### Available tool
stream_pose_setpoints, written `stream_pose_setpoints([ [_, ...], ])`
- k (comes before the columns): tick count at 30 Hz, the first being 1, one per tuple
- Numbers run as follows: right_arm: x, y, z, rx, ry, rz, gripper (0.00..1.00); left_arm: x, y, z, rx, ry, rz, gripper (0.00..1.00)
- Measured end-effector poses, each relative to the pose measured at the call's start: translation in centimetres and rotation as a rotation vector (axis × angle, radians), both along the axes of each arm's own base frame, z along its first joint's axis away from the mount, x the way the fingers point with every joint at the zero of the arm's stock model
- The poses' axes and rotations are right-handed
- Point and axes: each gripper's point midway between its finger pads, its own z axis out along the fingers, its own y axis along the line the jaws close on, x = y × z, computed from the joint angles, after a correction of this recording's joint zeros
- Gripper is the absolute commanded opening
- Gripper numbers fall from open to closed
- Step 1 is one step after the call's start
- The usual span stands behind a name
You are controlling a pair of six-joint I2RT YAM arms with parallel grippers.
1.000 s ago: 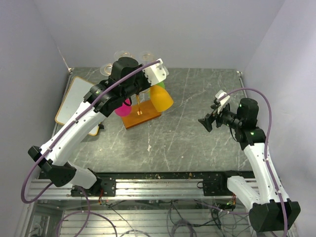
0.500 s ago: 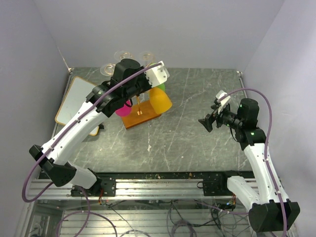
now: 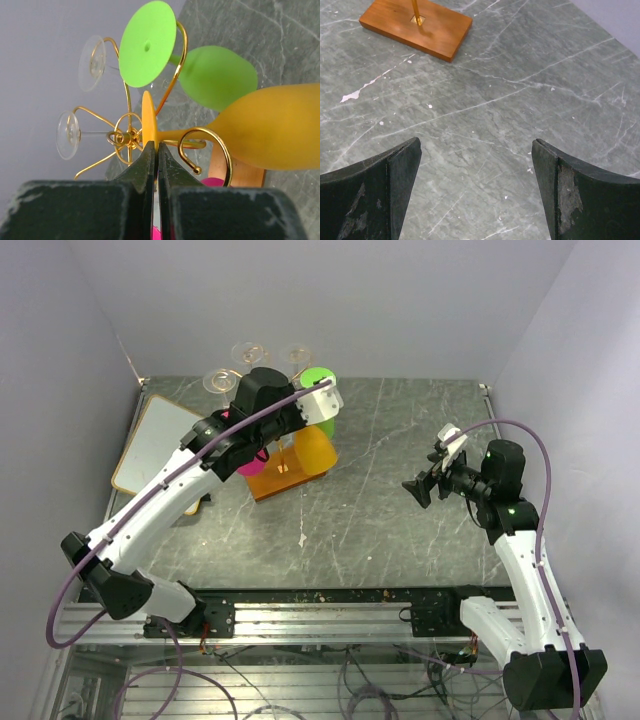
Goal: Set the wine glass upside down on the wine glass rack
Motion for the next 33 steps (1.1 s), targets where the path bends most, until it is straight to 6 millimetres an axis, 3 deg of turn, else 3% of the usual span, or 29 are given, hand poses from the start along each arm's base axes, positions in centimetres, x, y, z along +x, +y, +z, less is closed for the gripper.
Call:
stream_pose_setpoints([
  [6, 0.0, 0.0, 0.0, 0.0, 0.0, -0.001, 0.92, 0.0, 0.6, -0.4, 0.038, -0.015, 0.006, 0.07],
  [15, 0.0, 0.0, 0.0, -0.001, 0.0, 0.0, 0.92, -0.9, 1.5, 1.0, 0.03, -0.054, -0.001, 0.07],
  [33, 0.0, -0.1, 0.0, -0.002, 0.0, -0.002, 0.92, -2.6, 1.7, 1.9, 0.034, -0.064, -0.077, 0.07],
])
